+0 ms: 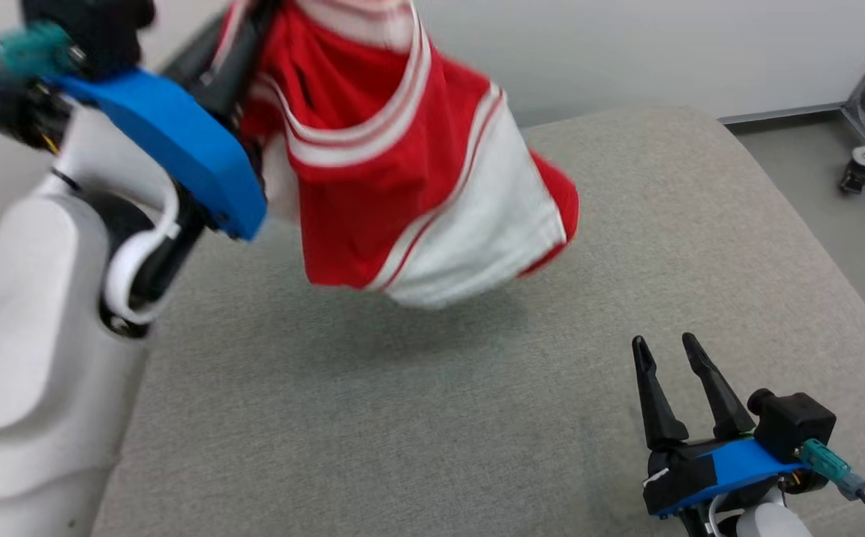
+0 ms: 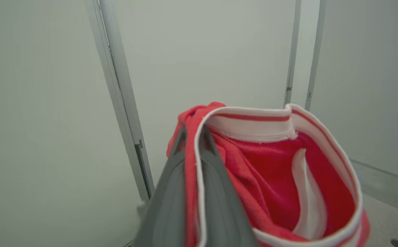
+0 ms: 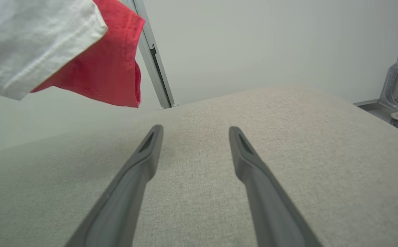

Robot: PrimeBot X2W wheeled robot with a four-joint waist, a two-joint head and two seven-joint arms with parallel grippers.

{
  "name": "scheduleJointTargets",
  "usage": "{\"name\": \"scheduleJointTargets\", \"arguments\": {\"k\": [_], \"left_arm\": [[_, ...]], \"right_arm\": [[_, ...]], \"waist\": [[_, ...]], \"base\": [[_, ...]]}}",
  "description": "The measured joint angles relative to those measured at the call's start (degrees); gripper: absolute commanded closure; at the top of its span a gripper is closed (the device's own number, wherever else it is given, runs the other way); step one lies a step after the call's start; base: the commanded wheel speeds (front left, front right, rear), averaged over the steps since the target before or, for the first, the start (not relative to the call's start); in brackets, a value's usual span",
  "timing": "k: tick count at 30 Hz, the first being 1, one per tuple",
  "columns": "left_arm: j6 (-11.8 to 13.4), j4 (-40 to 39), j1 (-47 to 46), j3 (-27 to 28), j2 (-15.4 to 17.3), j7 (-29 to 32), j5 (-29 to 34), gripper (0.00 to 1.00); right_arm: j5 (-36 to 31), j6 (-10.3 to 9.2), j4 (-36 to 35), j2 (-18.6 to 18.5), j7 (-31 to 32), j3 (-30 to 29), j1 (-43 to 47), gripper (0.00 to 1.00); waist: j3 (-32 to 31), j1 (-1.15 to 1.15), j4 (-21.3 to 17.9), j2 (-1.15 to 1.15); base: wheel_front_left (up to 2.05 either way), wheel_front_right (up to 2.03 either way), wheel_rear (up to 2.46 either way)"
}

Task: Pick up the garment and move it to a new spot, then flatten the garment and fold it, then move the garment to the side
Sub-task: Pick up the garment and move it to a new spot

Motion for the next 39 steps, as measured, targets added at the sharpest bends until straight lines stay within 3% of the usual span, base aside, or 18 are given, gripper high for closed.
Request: {"name": "scheduleJointTargets", "arguments": {"k": [10,11,12,13,19,24,32,39], "left_arm": [[1.90,19.27,13.17,-7.90,-6.15,-7.97,3.67,1.00],[2.35,21.61,13.77,-8.38,-7.05,-8.88,4.01,0.85],[2.52,23.92,14.29,-8.95,-8.00,-9.72,4.36,0.51],[2.64,25.97,14.82,-9.20,-9.12,-10.55,4.17,0.00],[2.88,32.51,15.63,-10.09,-13.76,-17.53,4.04,0.00],[4.45,32.25,17.00,-8.98,-14.88,-25.95,4.05,0.00],[7.60,24.71,25.09,-5.58,-12.32,-35.35,3.67,0.00],[11.20,14.81,34.42,0.19,-10.05,-37.85,4.61,0.00]], "right_arm": [[0.97,0.00,0.10,-0.02,-0.10,0.44,-0.88,0.00],[0.98,0.00,0.08,-0.01,-0.10,0.32,-0.99,0.00],[0.97,0.00,-0.03,0.00,-0.10,0.20,-1.13,0.00],[0.97,0.00,-0.12,-0.01,-0.10,0.02,-1.19,0.00],[0.87,0.00,-0.18,-0.03,-0.13,-0.09,-0.98,0.00],[0.02,0.00,-0.14,-0.02,-0.15,-0.40,-0.26,0.00],[-0.98,0.00,-0.11,0.00,-0.09,-1.97,1.14,0.00],[-2.38,0.00,-0.92,0.00,0.76,-4.54,2.23,0.00]], "waist": [[2.00,0.01,-5.31,0.02],[2.09,0.01,-5.34,0.02],[2.16,0.01,-5.29,0.02],[2.18,0.01,-5.16,0.01],[1.41,0.01,-2.48,0.02],[0.01,0.00,0.98,0.01],[-2.39,0.00,6.29,0.01],[-4.19,0.00,10.81,0.01]], "base": [[0.00,0.00,0.00],[0.00,0.00,0.00],[0.00,0.00,0.00],[0.00,0.00,0.00],[0.00,0.00,0.00],[0.00,0.00,0.00],[0.00,0.00,0.00],[0.00,0.00,0.00]]}}
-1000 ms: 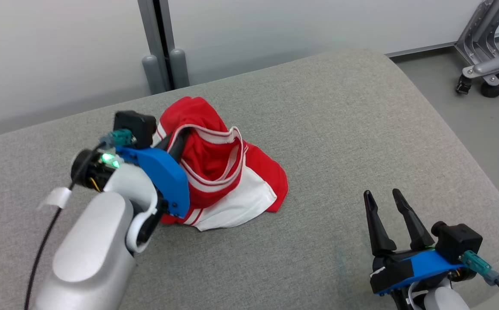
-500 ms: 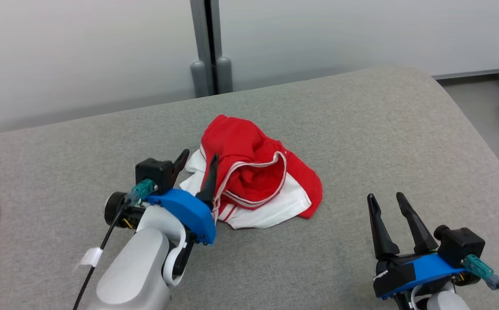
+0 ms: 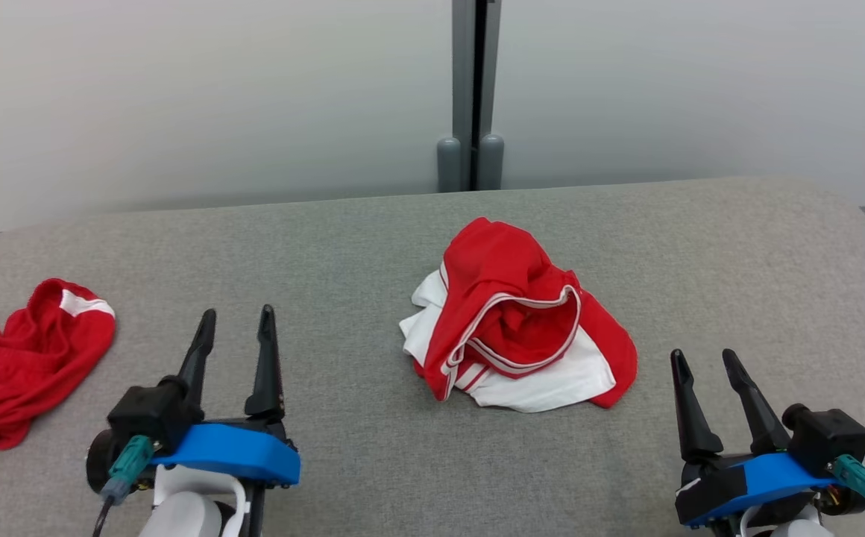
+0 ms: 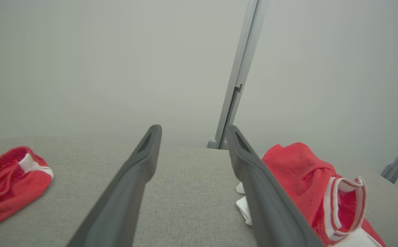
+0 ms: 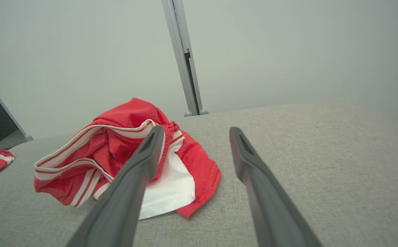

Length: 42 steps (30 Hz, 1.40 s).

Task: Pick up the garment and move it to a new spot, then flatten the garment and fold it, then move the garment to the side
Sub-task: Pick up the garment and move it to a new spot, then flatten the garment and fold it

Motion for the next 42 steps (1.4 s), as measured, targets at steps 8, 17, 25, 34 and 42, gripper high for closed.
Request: {"name": "scheduleJointTargets", "arguments": {"k": [8,17,25,34,42], "left_arm": [[0.70,-9.83,10.26,8.00,-0.56,-0.09,6.05,0.00],[2.46,-5.47,13.85,8.81,0.36,0.07,11.34,0.00],[2.71,-3.04,14.88,8.50,1.34,3.25,10.68,0.00],[2.75,-3.10,14.89,8.11,1.63,3.63,10.67,0.00],[2.75,-3.64,14.87,7.51,1.54,3.61,10.22,0.00]], "right_arm": [[-0.76,0.00,-1.82,0.01,1.46,-2.54,1.42,0.00],[-0.82,0.00,-2.26,0.00,3.35,-3.34,2.41,0.00],[-1.15,0.00,-2.08,-0.01,5.76,-3.90,3.05,0.00],[-0.88,0.00,-2.15,0.00,6.56,-3.75,3.31,0.00],[-0.57,0.00,-1.89,-0.01,6.83,-3.75,3.36,0.00]], "waist": [[-1.10,0.00,3.74,0.00],[-1.90,0.00,5.25,0.00],[-2.53,0.00,4.94,0.00],[-2.33,0.00,4.29,0.00],[-1.92,0.00,4.57,0.01]], "base": [[0.00,0.00,0.00],[0.00,0.00,0.00],[0.00,0.00,0.00],[0.00,0.00,0.00],[0.00,0.00,0.00]]}}
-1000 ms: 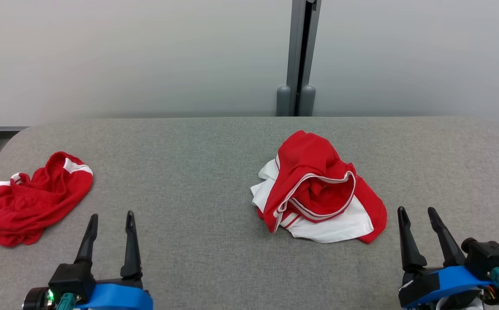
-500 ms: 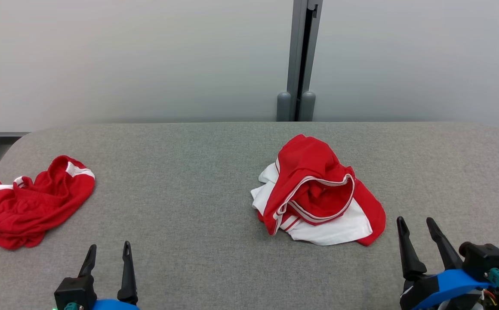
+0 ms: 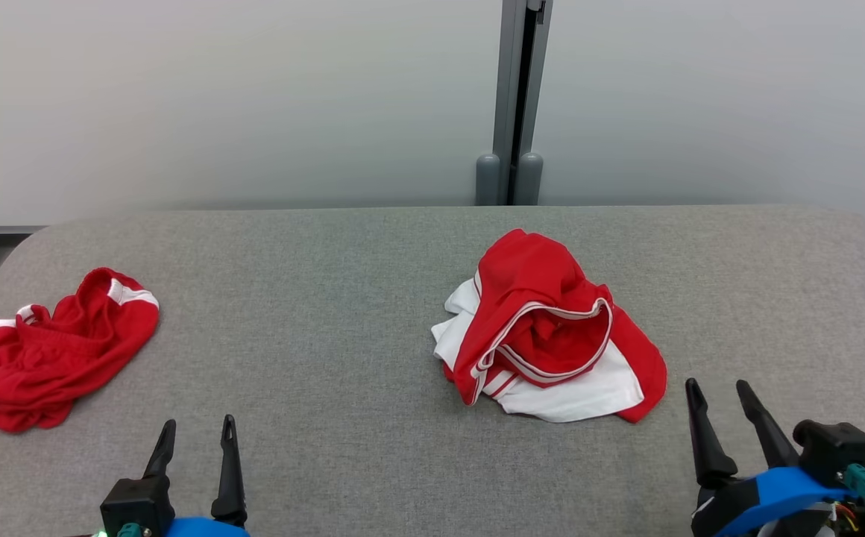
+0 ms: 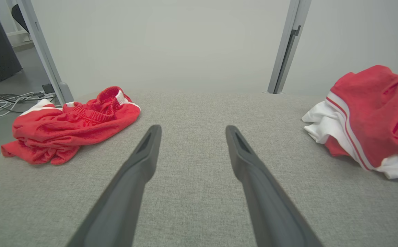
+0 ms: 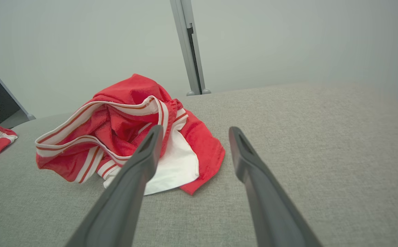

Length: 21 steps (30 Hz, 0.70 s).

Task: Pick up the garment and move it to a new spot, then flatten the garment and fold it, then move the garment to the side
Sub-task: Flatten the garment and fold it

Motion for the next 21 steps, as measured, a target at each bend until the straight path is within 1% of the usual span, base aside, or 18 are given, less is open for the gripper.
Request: {"name": "scheduleJointTargets", "arguments": {"k": [4,5,6,9,12,16,21], "left_arm": [[-0.02,-0.16,-0.14,-0.41,-0.03,-0.16,0.01,0.00],[-0.02,-0.69,-0.38,-0.67,-0.02,-0.18,0.02,0.00],[-0.02,-0.69,-0.38,-0.67,-0.02,-0.18,0.02,0.00],[-0.01,-1.46,-1.31,-0.96,0.01,-0.16,0.14,0.00],[-0.26,-1.71,-2.34,-1.27,0.15,-0.18,0.40,0.00],[-1.05,-1.52,-3.85,-1.96,0.18,-0.44,0.45,0.00],[-1.55,-1.20,-5.04,-3.04,-0.11,-0.59,0.55,0.00]], "right_arm": [[0.01,0.00,0.40,0.02,1.37,1.05,-0.97,0.00],[-0.77,0.00,1.24,0.01,3.74,1.49,-3.40,0.00],[-0.77,0.00,1.24,0.01,3.74,1.49,-3.40,0.00],[-1.12,0.00,3.94,0.01,7.65,2.02,-8.21,0.00],[-1.81,0.00,8.84,0.00,11.27,2.27,-13.11,0.00],[-1.48,0.00,16.80,0.02,13.26,1.71,-18.97,0.00],[-2.12,0.00,25.88,0.00,11.78,0.78,-25.25,0.00]], "waist": [[0.43,0.00,0.30,0.00],[0.97,0.00,0.41,0.00],[0.97,0.00,0.41,0.00],[2.04,0.01,0.71,0.00],[3.01,0.01,1.42,0.01],[4.26,0.01,2.76,0.00],[5.78,0.01,4.53,0.01]], "base": [[0.00,0.00,0.00],[0.00,0.00,0.00],[0.00,0.00,0.00],[0.00,0.00,0.00],[0.00,0.00,0.00],[0.00,0.00,0.00],[0.00,0.00,0.00]]}}
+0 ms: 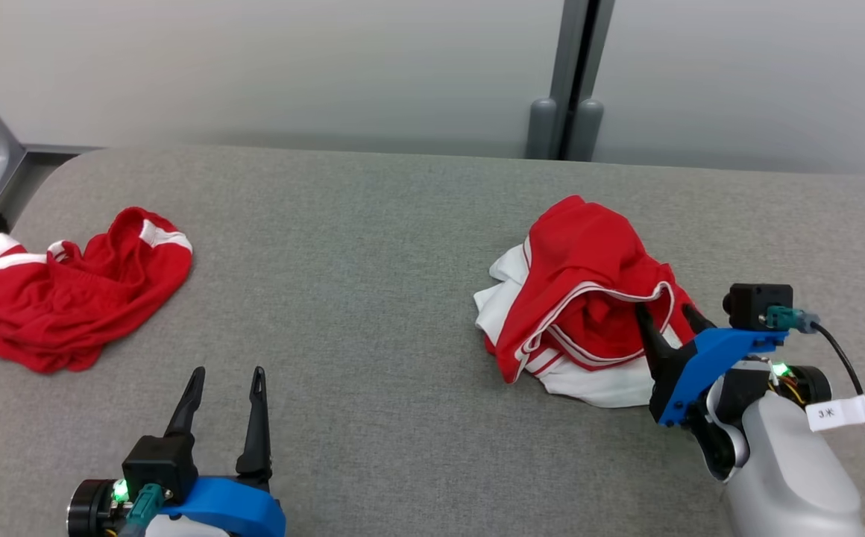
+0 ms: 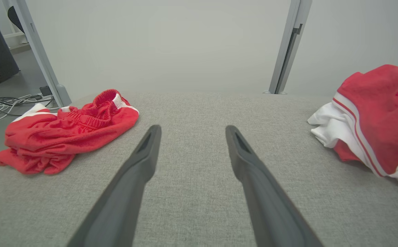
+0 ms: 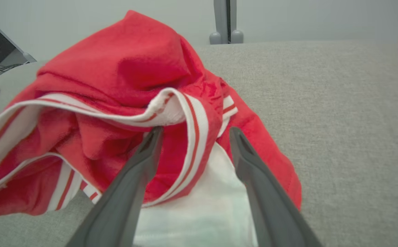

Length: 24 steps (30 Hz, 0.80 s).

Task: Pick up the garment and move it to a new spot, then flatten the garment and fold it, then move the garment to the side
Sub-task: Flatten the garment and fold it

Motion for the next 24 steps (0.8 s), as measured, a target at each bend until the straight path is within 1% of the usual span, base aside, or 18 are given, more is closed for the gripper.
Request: {"name": "scheduleJointTargets", "arguments": {"k": [1,2,3,4,6,10,14,16,19,24], "left_arm": [[-0.01,0.05,-0.09,-0.11,-0.03,-0.04,0.04,0.00],[-0.08,0.12,-0.22,-0.26,-0.08,-0.07,0.07,0.00],[-0.20,0.20,-0.44,-0.38,-0.11,-0.07,0.08,0.00],[-0.34,0.27,-0.71,-0.57,-0.11,-0.08,0.09,0.00],[-0.43,0.41,-0.93,-0.81,-0.14,-0.08,0.14,0.00],[-0.42,0.83,-0.90,-1.08,-0.18,-0.18,0.03,0.00],[-0.25,1.02,-0.57,-1.07,-0.09,-0.32,-0.16,0.00],[-0.22,0.93,-0.38,-1.08,-0.01,-0.32,-0.33,0.00],[0.07,0.60,-0.21,-1.13,0.04,-0.32,-0.53,0.00],[0.53,-0.58,0.02,-1.02,0.44,-0.24,-0.57,0.00]], "right_arm": [[-0.53,0.00,1.65,-0.01,-0.22,-0.11,-1.01,0.00],[-0.98,0.00,3.30,0.02,-0.62,-0.44,-1.91,0.37],[-2.10,0.00,4.81,0.05,-1.31,-0.96,-2.71,0.65],[-3.35,0.00,6.00,0.04,-2.10,-1.81,-3.43,1.00],[-5.05,0.00,7.76,0.01,-3.81,-3.03,-4.86,1.00],[-6.36,0.00,10.12,0.02,-7.13,-4.35,-6.11,1.00],[-6.73,0.00,9.90,-0.02,-11.40,-3.09,-7.61,1.00],[-5.84,0.00,8.50,-0.03,-13.28,-0.66,-8.88,1.00],[-3.50,0.00,5.09,0.00,-14.49,4.15,-10.85,1.00],[2.20,0.00,-2.69,-0.02,-12.28,13.73,-16.18,1.00]], "waist": [[0.26,0.00,0.32,0.00],[0.50,0.00,0.64,0.00],[0.68,0.00,1.00,0.00],[0.79,0.00,1.32,0.00],[0.88,0.00,1.91,0.00],[0.13,0.00,2.30,0.00],[-1.15,-0.01,2.13,0.00],[-1.76,-0.01,1.89,0.00],[-2.49,-0.01,1.53,0.00],[-2.36,-0.01,0.81,-0.01]], "base": [[0.00,0.00,0.00],[0.00,0.00,0.00],[0.00,0.00,0.00],[0.00,0.00,0.00],[0.00,0.00,0.00],[0.00,0.00,0.00],[0.00,0.00,0.00],[0.00,0.00,0.00],[0.00,0.00,0.00],[0.00,0.00,0.00]]}}
